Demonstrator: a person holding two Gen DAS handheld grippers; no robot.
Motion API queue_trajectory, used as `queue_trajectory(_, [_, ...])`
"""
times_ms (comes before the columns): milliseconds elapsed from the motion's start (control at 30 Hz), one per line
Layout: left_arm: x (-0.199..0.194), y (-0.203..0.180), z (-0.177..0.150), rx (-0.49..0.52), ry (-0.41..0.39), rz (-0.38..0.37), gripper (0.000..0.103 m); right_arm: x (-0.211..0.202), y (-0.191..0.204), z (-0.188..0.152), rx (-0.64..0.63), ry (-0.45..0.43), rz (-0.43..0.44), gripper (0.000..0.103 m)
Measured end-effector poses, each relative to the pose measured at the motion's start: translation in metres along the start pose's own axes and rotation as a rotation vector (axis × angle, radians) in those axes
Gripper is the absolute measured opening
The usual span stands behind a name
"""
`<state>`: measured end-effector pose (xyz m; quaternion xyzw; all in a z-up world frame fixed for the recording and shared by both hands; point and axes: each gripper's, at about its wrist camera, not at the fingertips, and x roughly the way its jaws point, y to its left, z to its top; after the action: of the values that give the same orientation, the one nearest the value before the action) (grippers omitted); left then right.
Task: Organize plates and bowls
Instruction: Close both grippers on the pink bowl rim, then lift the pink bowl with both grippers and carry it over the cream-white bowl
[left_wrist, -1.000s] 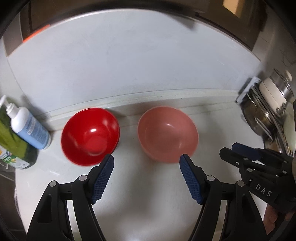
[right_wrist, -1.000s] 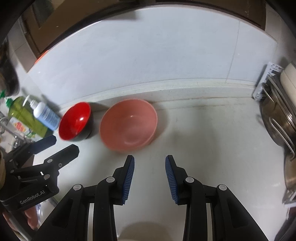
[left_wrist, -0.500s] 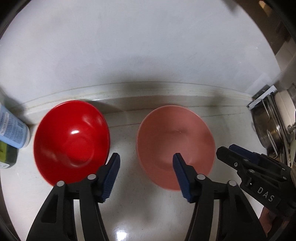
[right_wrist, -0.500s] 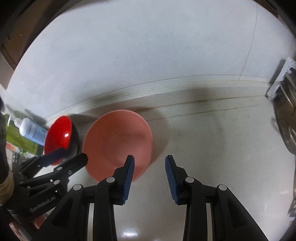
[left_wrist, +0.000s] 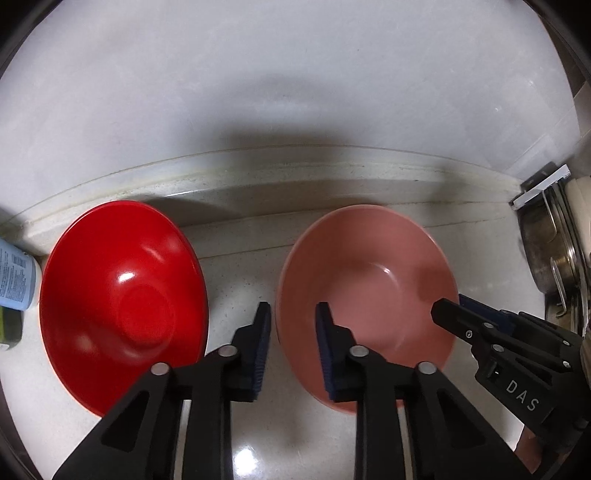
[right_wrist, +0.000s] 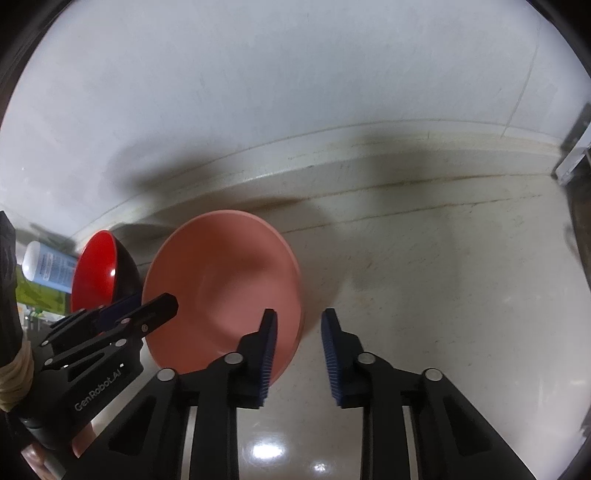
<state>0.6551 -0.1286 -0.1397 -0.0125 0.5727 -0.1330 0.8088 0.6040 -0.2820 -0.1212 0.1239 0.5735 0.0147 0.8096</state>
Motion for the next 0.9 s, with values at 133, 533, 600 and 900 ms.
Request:
queue_trajectory(133, [0.002,-0.001,0.002,0.016,-0.002,0.013,0.014,0.005,-0.001,0.0,0.013,0.014,0.0,0.013])
queue_trajectory(533, [-0.011,-0.008,-0.006,0.044,-0.041,0.027,0.008,0.0,-0.006,-0.005,0.04,0.014,0.001,0.009])
queue_trajectory(600, [-0.019,-0.009,-0.011,0.054,-0.052,0.022,0.008,-0.007,-0.006,-0.008,0.045,0.009,-0.002,0.009])
queue_trajectory(900, [-0.065,-0.022,-0.044,0.102,-0.115,-0.016,0.008,-0.05,0.003,-0.031,0.032,-0.061,-0.03,0.009])
